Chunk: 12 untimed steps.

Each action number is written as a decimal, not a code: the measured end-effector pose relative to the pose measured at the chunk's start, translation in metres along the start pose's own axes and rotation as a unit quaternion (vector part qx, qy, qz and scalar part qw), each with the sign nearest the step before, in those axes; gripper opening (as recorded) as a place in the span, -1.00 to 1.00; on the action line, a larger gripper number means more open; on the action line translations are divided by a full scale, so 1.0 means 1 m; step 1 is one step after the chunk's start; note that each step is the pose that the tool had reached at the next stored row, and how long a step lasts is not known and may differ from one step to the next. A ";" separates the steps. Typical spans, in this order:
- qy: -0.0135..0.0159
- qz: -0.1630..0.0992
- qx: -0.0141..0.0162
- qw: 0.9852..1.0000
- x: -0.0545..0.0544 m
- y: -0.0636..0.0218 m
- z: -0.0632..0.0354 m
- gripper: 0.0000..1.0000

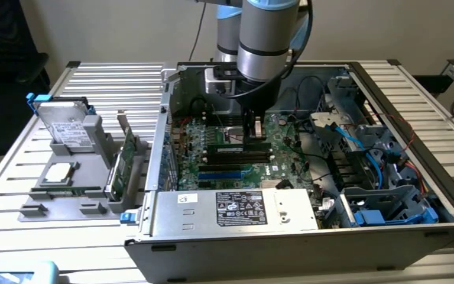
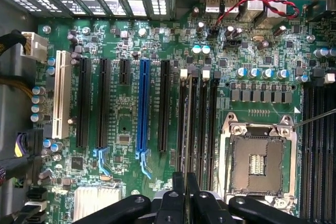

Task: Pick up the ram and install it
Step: 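Insert the ram into the slot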

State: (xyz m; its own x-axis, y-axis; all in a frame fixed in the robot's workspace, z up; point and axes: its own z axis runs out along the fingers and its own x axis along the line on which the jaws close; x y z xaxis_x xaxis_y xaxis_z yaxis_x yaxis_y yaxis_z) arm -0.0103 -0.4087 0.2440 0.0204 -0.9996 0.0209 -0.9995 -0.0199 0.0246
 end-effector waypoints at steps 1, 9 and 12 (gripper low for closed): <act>0.000 0.000 0.000 1.000 0.000 0.0000 0.0003 -0.73; -0.002 0.000 0.000 1.000 0.000 -0.0001 0.0049 -0.73; -0.002 0.000 0.000 1.000 0.001 -0.0002 0.0068 -0.73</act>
State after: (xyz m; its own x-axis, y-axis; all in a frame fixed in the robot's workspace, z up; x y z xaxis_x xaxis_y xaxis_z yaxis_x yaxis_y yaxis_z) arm -0.0103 -0.4095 0.2372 0.0207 -0.9996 0.0170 -0.9995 -0.0203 0.0245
